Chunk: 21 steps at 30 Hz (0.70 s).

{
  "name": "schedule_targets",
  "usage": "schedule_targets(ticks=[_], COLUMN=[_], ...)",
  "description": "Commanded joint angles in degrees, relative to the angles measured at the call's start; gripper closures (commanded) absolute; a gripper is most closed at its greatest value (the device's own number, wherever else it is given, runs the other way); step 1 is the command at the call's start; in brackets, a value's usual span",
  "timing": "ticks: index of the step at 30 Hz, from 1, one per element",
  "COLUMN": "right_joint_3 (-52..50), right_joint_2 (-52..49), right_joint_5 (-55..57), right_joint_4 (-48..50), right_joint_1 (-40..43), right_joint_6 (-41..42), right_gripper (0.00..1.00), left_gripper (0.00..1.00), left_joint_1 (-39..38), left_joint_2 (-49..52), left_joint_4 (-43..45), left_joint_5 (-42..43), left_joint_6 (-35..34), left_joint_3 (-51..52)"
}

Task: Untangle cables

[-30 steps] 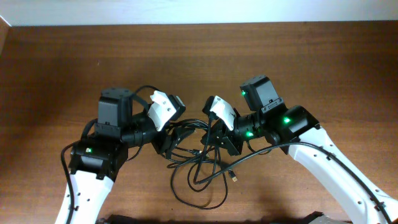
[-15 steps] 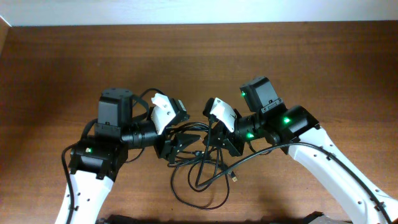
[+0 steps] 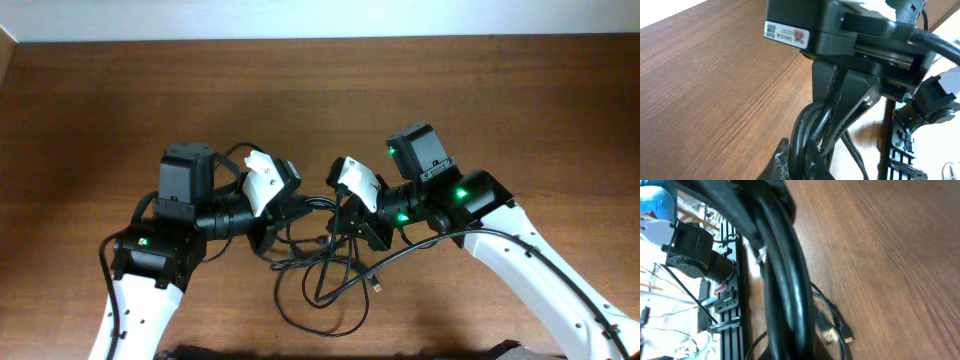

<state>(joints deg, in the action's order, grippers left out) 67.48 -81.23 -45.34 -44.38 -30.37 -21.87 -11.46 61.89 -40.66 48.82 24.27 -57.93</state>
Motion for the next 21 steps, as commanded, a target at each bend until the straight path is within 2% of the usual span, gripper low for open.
schedule_targets(ticks=[1,5,6,8,9,10,12,13,14,16,17,19,21], right_joint_3=[0.13,0.13,0.13,0.13,0.13,0.13,0.13,0.13,0.13,0.13,0.13,0.13,0.13], right_joint_2=[0.87,0.87,0.87,0.87,0.87,0.87,0.87,0.87,0.87,0.87,0.87,0.87,0.87], right_joint_5=[-2.45,-2.43,-1.99,1.44,3.85,7.98,15.76,18.25,18.14,15.63,11.61,3.08,1.09], right_joint_4=[0.20,0.20,0.20,0.22,0.22,0.28,0.46,0.52,1.33,3.06,4.90,7.93,10.45], right_joint_1=[-0.37,-0.37,-0.37,-0.35,-0.35,-0.26,0.17,1.31,2.86,4.94,5.60,5.62,5.27], right_joint_6=[-0.63,-0.61,-0.52,2.29,4.70,9.05,18.21,24.20,30.47,40.37,45.16,52.06,56.46], right_gripper=[0.73,0.75,0.72,0.38,0.32,0.24,0.20,0.17,0.14,0.03,0.01,0.01,0.01], left_gripper=[1.00,1.00,1.00,1.00,1.00,1.00,1.00,1.00,1.00,1.00,1.00,1.00,1.00], left_joint_1=[0.00,0.00,0.00,0.00,0.00,0.00,0.00,0.00,0.00,0.00,0.00,-0.02,-0.02], left_joint_2=[0.24,0.24,0.24,0.24,0.24,0.24,0.24,0.24,0.24,0.24,0.24,0.24,0.24], left_joint_4=[0.28,0.02,0.02,0.24,0.63,1.27,2.29,3.41,3.89,4.20,4.17,4.20,4.20], left_joint_5=[-0.61,-0.63,-0.70,-5.77,-10.03,-14.49,-18.38,-21.42,-21.90,-21.73,-21.64,-18.16,-13.99], left_joint_6=[-0.17,-0.20,-0.20,-3.13,-6.73,-11.43,-16.41,-21.42,-23.61,-25.20,-25.20,-25.14,-25.14], left_joint_3=[-0.63,-0.63,-0.63,-0.63,-0.63,-0.63,-0.63,-0.63,-0.63,-0.63,-0.63,-0.63,-0.63])
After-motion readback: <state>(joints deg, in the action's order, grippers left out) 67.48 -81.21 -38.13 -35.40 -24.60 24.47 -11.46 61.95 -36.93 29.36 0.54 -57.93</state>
